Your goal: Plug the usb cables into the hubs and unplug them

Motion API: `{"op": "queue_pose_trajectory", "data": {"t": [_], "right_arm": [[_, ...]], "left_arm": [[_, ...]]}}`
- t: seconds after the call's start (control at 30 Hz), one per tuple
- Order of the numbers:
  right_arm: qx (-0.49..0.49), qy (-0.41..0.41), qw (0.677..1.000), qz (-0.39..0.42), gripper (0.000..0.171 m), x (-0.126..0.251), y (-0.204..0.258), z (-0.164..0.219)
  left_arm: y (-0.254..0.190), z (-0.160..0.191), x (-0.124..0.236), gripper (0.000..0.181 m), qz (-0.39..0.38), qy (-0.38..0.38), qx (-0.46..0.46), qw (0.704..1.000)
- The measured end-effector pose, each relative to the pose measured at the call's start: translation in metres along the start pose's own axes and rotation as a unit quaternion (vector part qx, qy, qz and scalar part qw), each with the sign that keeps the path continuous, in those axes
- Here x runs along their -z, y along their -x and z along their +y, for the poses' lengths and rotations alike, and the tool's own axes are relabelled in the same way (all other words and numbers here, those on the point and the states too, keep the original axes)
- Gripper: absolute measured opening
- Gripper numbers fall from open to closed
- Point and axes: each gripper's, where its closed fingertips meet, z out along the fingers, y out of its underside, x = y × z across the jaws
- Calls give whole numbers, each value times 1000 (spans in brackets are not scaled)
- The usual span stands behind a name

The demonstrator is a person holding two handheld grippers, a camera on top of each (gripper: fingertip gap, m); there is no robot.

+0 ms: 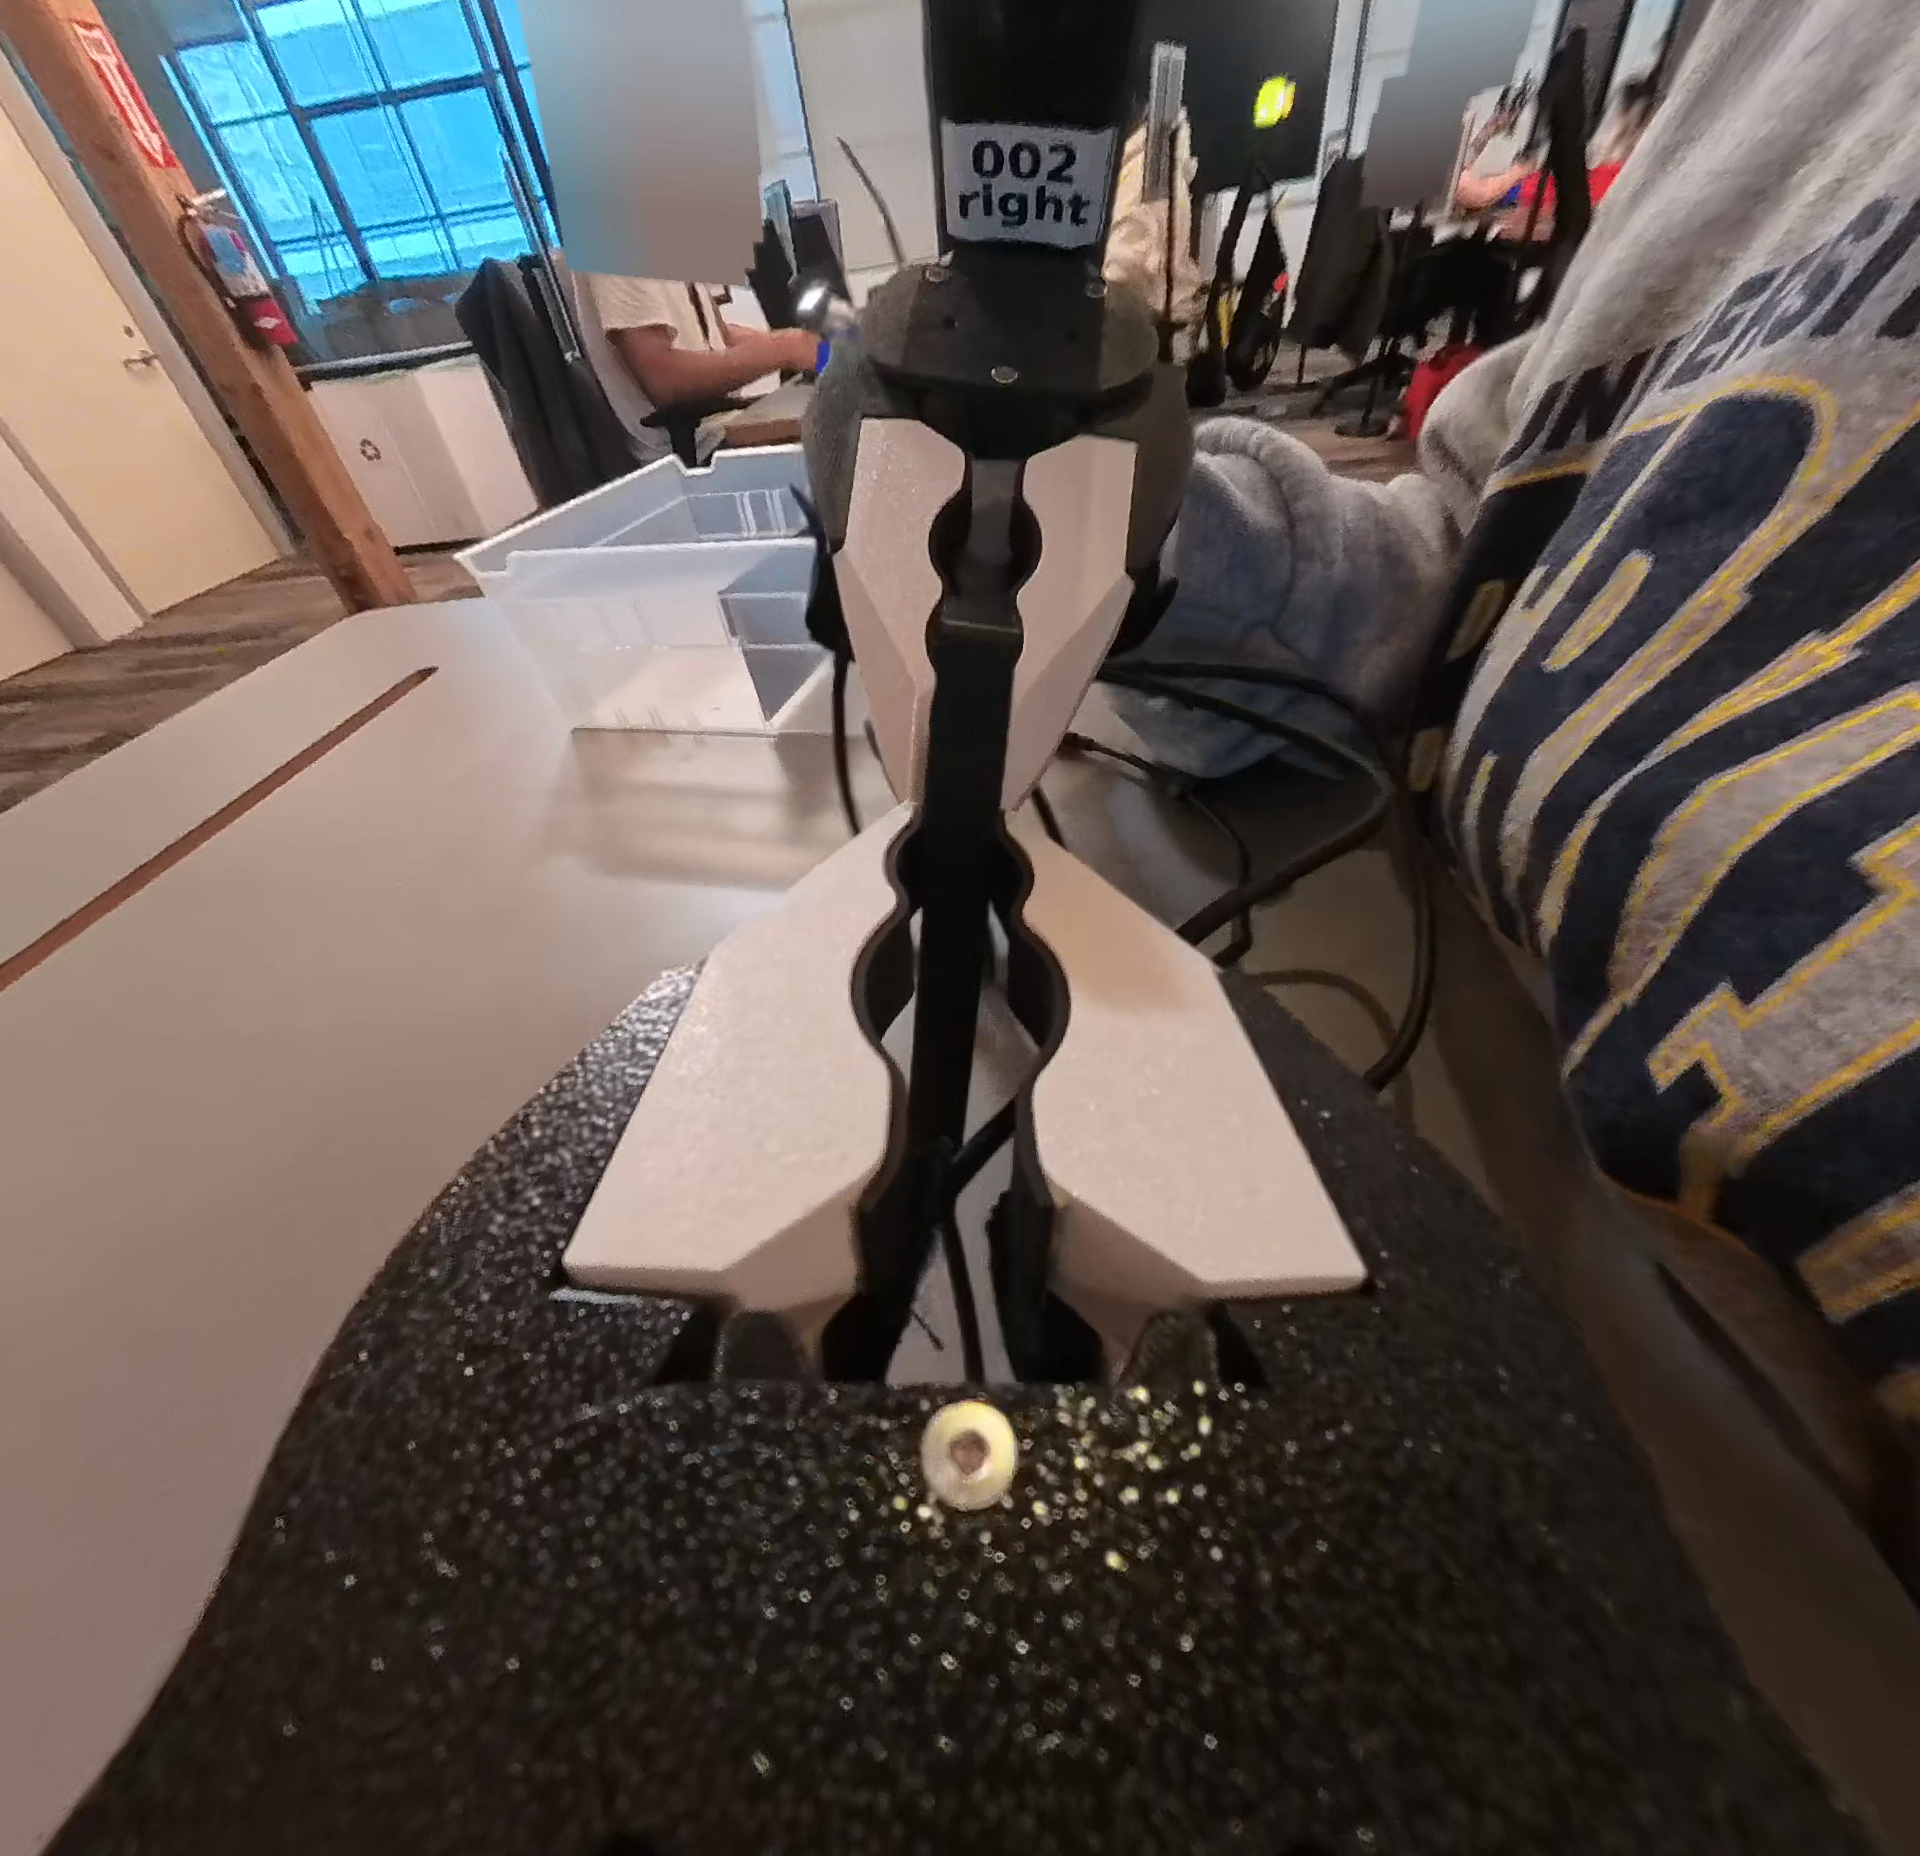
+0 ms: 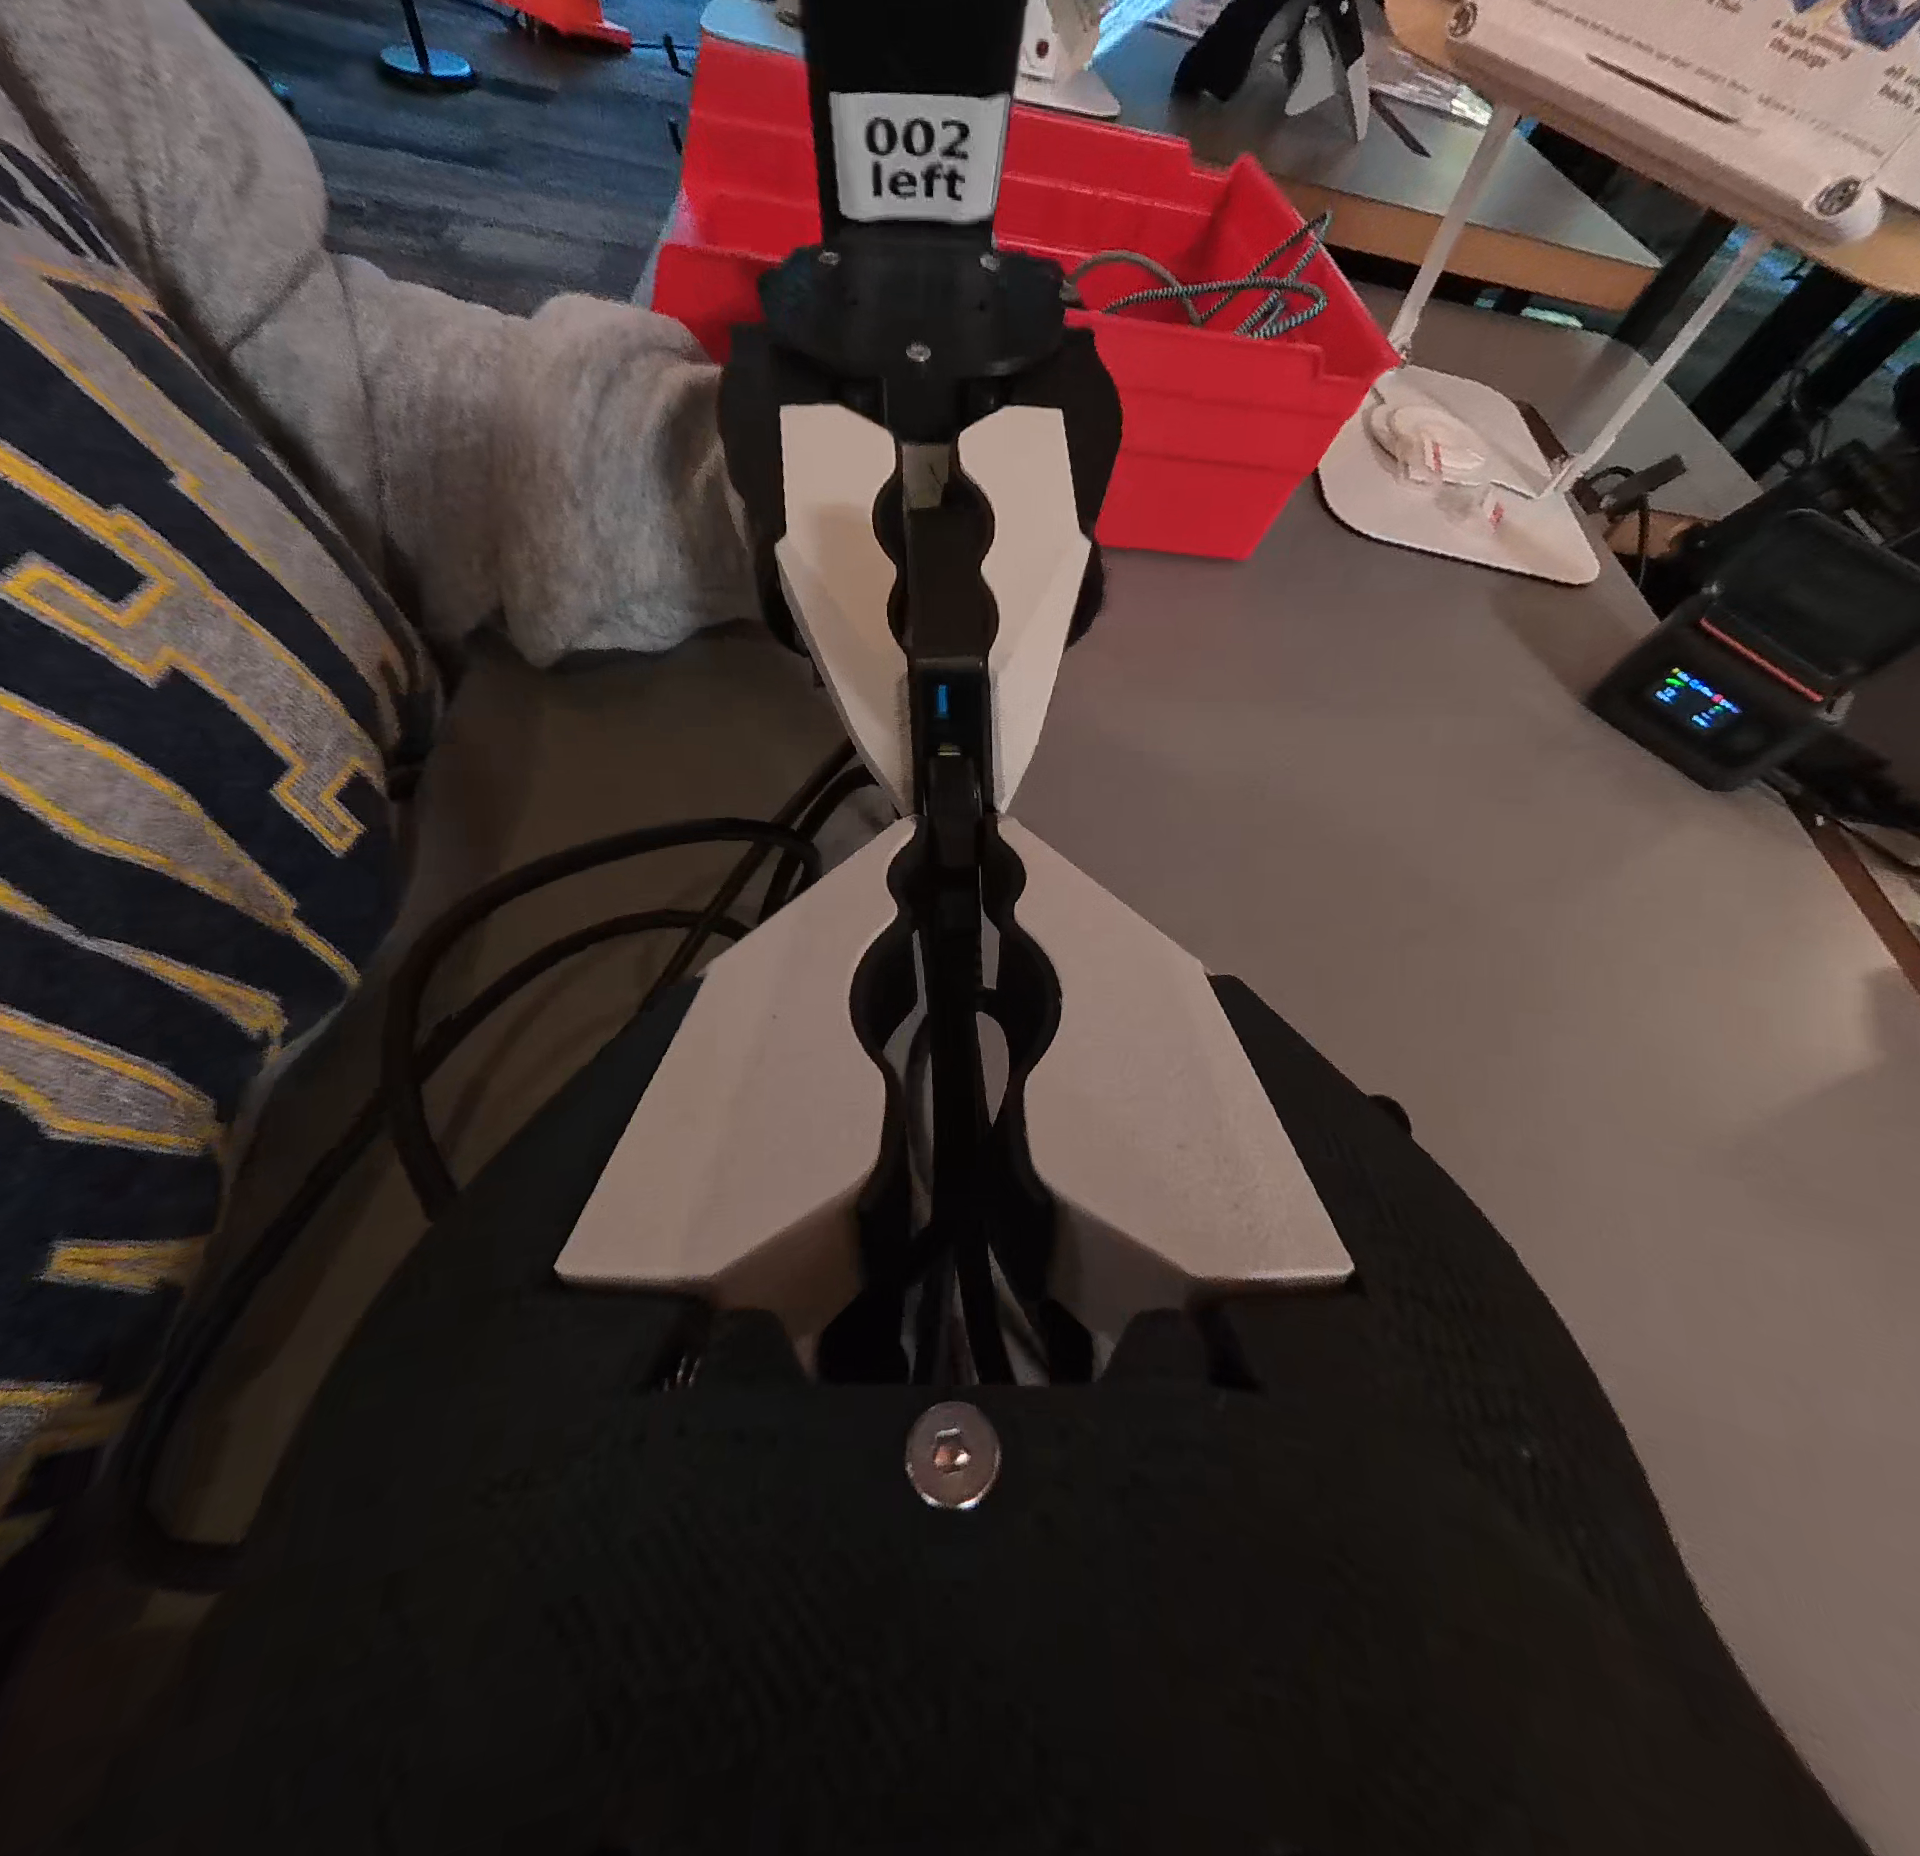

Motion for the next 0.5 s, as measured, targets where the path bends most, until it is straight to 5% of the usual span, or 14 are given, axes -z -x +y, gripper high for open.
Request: {"op": "queue_pose_trajectory", "data": {"t": [0.5], "right_arm": [[-12,8,999,42,8,13,23,6]], "left_arm": [[-27,1,-10,9,87,-17,15,996]]}}
